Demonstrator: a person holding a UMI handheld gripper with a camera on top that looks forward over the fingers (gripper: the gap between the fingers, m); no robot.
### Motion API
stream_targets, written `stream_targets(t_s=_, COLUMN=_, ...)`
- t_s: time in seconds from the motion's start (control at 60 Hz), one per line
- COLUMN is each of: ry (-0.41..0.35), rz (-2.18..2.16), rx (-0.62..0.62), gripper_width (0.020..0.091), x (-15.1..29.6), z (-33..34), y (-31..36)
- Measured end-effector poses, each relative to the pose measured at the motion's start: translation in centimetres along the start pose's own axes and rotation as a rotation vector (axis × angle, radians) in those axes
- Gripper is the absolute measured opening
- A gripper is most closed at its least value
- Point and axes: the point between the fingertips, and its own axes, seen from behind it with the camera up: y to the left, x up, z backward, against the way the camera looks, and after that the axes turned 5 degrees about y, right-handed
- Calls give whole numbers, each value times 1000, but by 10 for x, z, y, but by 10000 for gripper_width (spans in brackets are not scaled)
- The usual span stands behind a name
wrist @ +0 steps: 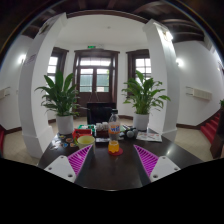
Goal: Pour water
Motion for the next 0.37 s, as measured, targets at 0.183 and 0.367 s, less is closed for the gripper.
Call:
stream_targets(t_s=0.183, ry=-35, rz=-14, rx=38, gripper_width=788, x=7, z=28, y=10)
stream_targets(t_s=0.367, ry=-44, rz=-10, rx=48, gripper_width=791, x=6, z=36, y=12)
